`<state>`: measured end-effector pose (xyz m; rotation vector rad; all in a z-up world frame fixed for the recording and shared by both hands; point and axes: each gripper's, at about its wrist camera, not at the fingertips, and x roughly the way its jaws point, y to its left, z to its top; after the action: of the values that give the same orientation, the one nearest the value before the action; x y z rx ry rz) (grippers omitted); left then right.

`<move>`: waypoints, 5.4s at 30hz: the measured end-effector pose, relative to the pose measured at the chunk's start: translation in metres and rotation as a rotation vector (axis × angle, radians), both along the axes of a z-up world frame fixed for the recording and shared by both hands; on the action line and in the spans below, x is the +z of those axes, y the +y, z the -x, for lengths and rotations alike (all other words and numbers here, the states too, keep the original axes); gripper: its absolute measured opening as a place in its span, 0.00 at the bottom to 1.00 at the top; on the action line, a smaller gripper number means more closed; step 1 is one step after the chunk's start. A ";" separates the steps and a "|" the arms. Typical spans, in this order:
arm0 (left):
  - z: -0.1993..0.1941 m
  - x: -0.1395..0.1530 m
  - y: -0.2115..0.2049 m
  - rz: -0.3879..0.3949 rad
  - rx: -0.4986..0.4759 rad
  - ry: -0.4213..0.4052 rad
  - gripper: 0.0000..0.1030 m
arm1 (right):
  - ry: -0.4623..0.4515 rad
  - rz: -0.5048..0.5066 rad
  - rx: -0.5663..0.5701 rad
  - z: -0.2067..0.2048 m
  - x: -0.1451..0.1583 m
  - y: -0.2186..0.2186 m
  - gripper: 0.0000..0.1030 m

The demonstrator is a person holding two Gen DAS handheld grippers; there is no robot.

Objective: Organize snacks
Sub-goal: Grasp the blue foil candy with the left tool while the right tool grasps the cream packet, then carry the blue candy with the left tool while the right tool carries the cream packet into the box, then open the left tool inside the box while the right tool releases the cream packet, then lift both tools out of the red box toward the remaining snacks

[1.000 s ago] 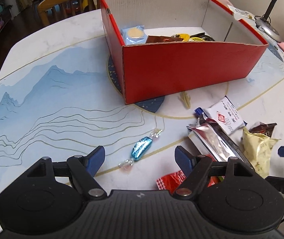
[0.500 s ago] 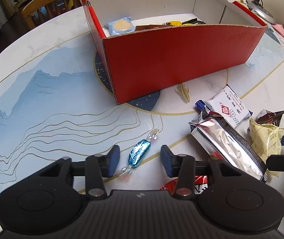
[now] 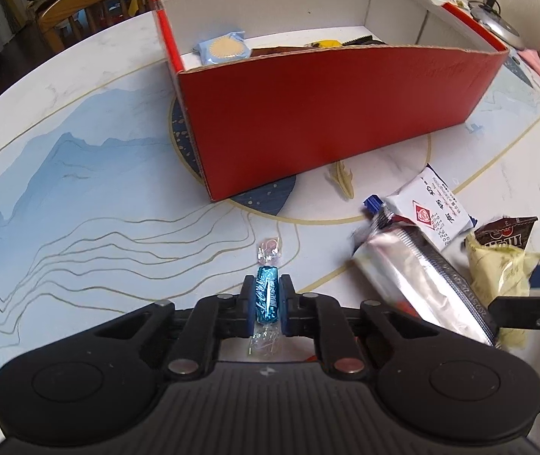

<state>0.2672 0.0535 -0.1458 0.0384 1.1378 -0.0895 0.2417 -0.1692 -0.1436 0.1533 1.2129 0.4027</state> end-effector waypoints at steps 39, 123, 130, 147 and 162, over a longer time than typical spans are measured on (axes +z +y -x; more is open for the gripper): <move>0.067 0.075 0.028 0.230 0.255 -0.100 0.11 | -0.180 -0.042 -0.031 0.027 0.069 -0.028 0.20; -0.107 0.067 -0.014 0.069 0.230 0.017 0.28 | -0.132 0.068 0.151 -0.170 0.054 0.027 0.37; -0.084 0.092 -0.011 0.096 0.237 -0.037 0.28 | -0.183 0.031 0.153 -0.149 0.082 0.019 0.42; -0.008 0.140 -0.006 0.159 0.232 -0.167 0.52 | -0.258 -0.051 0.155 -0.082 0.130 0.007 0.78; 0.061 0.144 -0.008 0.194 0.229 -0.222 0.68 | -0.354 -0.053 0.232 -0.016 0.137 0.005 0.94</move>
<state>0.2064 0.0459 -0.0019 -0.2486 0.9013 0.0092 0.2577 -0.1637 -0.0064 -0.0156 0.8722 0.6362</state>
